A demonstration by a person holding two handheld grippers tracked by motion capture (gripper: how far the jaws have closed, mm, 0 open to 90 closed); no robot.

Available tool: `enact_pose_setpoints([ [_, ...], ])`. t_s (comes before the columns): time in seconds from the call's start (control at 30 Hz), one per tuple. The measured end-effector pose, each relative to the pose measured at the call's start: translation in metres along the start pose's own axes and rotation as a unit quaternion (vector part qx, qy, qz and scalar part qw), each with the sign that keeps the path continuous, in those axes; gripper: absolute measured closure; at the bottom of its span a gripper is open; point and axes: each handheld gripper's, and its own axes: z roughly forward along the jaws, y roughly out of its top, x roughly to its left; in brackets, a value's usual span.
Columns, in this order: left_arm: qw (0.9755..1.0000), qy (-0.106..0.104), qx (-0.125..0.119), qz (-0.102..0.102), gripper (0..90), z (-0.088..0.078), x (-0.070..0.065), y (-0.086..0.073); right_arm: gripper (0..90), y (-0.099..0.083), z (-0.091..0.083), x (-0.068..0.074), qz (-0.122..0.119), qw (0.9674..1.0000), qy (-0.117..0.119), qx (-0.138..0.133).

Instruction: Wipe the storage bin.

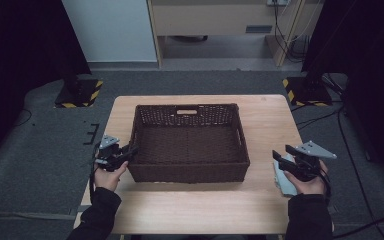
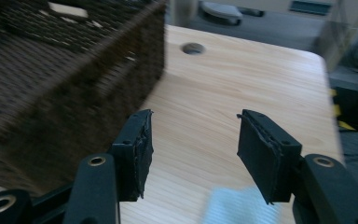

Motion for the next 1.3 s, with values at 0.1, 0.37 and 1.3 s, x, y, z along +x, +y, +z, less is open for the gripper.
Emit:
enact_pose_setpoints([
  [0.1,1.0000,0.004,0.002,0.001,65.6,0.000,-0.001,0.000,47.0,0.010,0.006,0.011,0.000,0.9996,0.027,-0.006],
  [0.37,1.0000,0.003,0.004,-0.001,66.2,0.001,0.000,0.002,52.0,0.032,0.028,0.035,-0.013,0.9972,0.074,-0.005],
  [1.3,0.9997,-0.009,-0.017,0.016,68.7,-0.023,-0.004,-0.005,65.2,0.024,0.051,0.065,-0.037,0.9937,0.097,0.042],
])
